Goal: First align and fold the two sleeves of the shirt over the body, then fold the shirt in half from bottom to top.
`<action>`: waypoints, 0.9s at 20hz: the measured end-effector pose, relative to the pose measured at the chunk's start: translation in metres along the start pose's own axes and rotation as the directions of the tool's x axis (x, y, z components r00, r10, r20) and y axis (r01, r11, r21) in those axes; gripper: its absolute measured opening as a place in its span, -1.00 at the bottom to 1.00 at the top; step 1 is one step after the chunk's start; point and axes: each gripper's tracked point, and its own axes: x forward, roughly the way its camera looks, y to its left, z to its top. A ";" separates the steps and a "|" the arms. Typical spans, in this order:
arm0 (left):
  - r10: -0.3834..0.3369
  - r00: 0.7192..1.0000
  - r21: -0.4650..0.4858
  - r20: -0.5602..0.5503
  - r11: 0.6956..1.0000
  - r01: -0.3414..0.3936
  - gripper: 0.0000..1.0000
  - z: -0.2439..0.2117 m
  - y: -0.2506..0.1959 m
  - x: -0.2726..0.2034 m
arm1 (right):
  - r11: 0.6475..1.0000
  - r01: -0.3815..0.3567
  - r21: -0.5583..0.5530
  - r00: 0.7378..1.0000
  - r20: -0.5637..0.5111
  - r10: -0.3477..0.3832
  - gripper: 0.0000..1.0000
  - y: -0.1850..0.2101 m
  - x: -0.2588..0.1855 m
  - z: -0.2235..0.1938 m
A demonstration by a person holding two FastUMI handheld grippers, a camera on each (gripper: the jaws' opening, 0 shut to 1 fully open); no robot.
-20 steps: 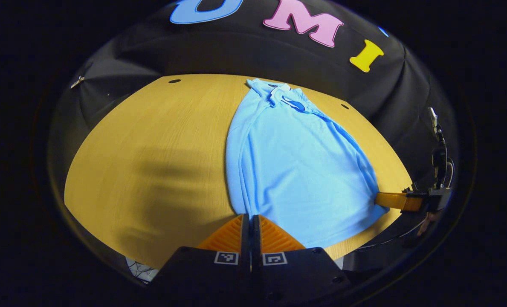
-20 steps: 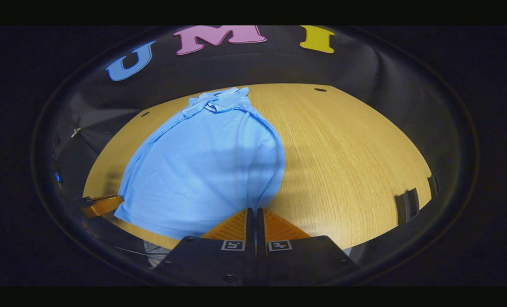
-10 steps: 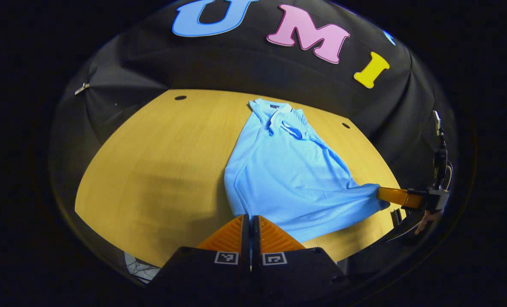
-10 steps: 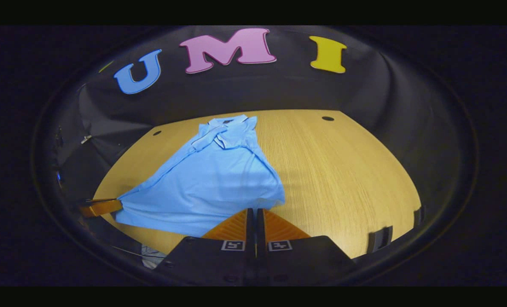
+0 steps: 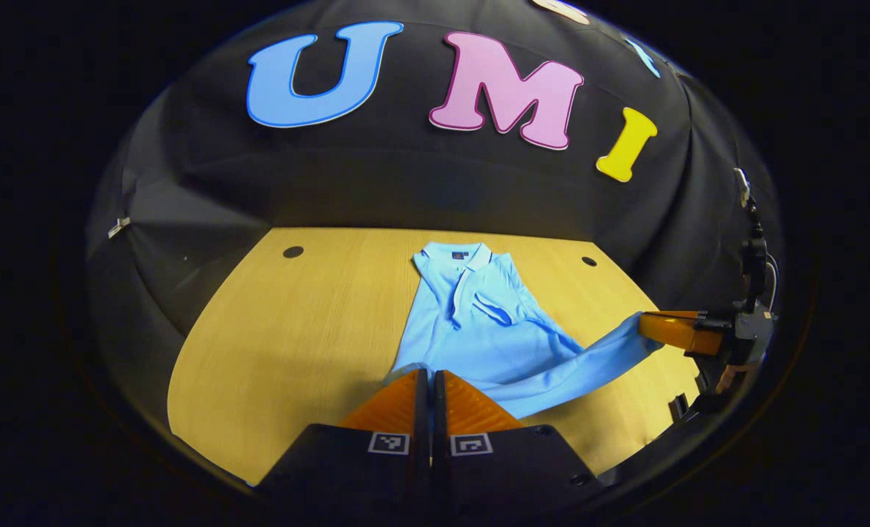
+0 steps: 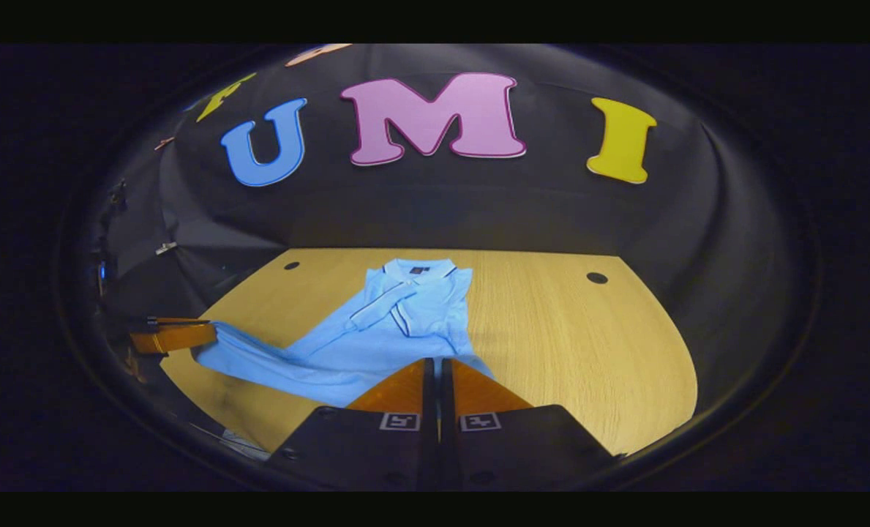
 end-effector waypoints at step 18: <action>0.065 0.993 0.008 0.102 0.998 -0.066 -0.88 0.171 0.053 0.210 | 0.998 -0.014 -0.056 0.988 0.152 0.023 -0.91 -0.050 0.215 0.162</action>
